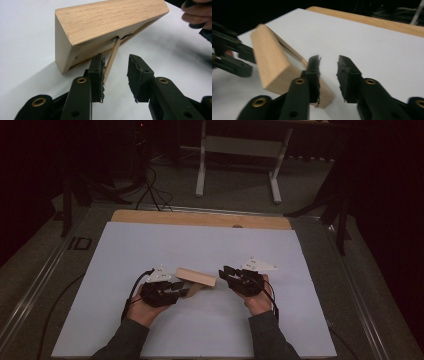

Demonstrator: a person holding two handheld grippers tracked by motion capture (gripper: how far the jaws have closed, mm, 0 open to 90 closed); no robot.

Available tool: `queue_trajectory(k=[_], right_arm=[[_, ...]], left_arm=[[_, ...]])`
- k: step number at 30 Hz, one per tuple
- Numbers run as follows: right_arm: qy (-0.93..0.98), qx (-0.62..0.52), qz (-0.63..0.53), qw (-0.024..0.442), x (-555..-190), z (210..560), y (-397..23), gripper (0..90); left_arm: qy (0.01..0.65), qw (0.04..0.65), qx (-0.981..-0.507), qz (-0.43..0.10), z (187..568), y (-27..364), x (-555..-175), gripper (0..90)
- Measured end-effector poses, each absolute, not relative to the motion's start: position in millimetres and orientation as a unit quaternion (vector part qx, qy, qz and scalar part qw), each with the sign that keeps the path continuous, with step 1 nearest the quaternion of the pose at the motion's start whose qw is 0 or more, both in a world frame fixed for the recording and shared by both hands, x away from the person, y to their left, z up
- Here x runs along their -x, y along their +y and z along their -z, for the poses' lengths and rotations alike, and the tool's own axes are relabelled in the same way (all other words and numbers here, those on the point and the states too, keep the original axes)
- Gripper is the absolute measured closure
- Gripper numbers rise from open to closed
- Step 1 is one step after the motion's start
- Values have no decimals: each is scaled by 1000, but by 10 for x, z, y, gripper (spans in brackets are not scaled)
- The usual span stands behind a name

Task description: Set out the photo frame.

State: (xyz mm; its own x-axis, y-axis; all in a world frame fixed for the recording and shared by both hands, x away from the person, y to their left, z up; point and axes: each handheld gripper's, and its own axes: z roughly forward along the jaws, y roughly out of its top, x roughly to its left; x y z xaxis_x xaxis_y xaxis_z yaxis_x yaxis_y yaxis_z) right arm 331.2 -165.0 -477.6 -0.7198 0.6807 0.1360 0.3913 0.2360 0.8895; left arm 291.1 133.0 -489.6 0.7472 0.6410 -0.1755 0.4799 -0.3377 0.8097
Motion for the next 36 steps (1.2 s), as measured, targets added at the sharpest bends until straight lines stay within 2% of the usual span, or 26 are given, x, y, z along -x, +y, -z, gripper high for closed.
queue_trajectory(k=[2,9,13,36], right_arm=[[774,-352,-506,145,-3331,4822,-1633,774],[784,-352,-492,140,-3386,4944,-1562,890],[784,-352,-494,132,-3400,4970,-1528,897],[784,-347,-503,110,-3386,4970,-1516,897]], left_arm=[[344,460,-813,-94,4893,1324,-2902,673],[330,454,-820,-111,4887,1286,-2878,800],[334,445,-821,-124,4902,1263,-2887,885],[362,438,-812,-134,4945,1205,-3019,898]])
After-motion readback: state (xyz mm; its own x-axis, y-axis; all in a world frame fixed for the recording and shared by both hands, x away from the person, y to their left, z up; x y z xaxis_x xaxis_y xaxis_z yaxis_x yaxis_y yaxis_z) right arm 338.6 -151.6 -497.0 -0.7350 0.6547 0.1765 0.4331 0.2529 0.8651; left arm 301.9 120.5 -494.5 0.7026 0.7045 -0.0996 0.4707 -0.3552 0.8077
